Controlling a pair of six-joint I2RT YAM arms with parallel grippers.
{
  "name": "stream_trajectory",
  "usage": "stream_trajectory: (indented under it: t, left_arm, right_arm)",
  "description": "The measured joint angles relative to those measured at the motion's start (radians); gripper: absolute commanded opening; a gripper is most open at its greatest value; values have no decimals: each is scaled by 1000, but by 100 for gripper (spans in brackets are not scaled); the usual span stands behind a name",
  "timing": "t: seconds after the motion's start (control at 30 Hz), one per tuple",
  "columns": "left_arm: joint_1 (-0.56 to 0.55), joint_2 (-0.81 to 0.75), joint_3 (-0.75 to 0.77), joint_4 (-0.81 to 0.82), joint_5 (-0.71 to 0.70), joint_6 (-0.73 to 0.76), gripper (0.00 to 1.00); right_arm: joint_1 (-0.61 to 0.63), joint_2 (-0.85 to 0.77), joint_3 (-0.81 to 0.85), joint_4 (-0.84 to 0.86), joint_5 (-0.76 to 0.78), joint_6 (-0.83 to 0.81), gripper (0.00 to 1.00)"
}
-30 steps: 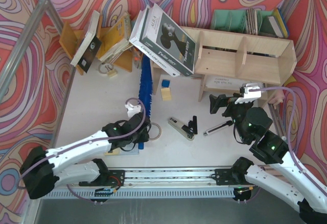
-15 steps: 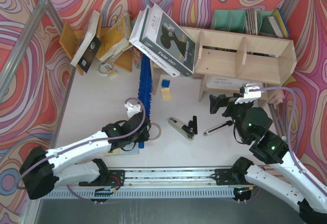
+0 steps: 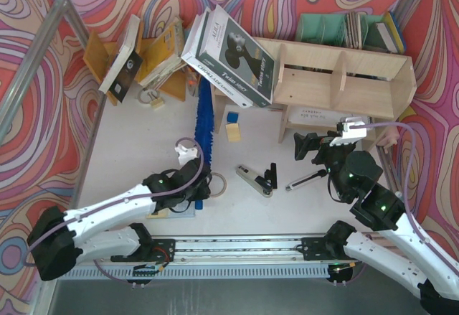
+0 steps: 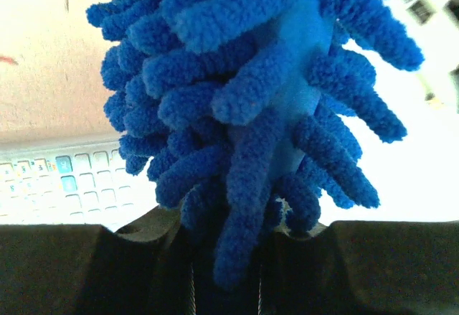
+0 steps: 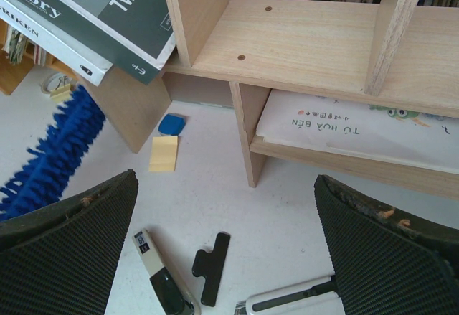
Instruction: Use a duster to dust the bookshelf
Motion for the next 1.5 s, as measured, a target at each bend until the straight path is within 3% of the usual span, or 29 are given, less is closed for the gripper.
stream_trajectory:
  t: [0.23,0.4,0.93,1.5]
  left_arm:
    - [0,-95,126,-45,-50,26,0]
    - [0,-103,135,-53,-64,32,0]
    - [3,124,58,0,42,24,0]
    - [5,-122,134,-60,-12,78,0]
  right_arm:
    - [0,0,0,0,0,0,99]
    - [0,-2,0,0,0,0,99]
    - [0,-6,0,0,0,0,99]
    - [0,-6,0,0,0,0,99]
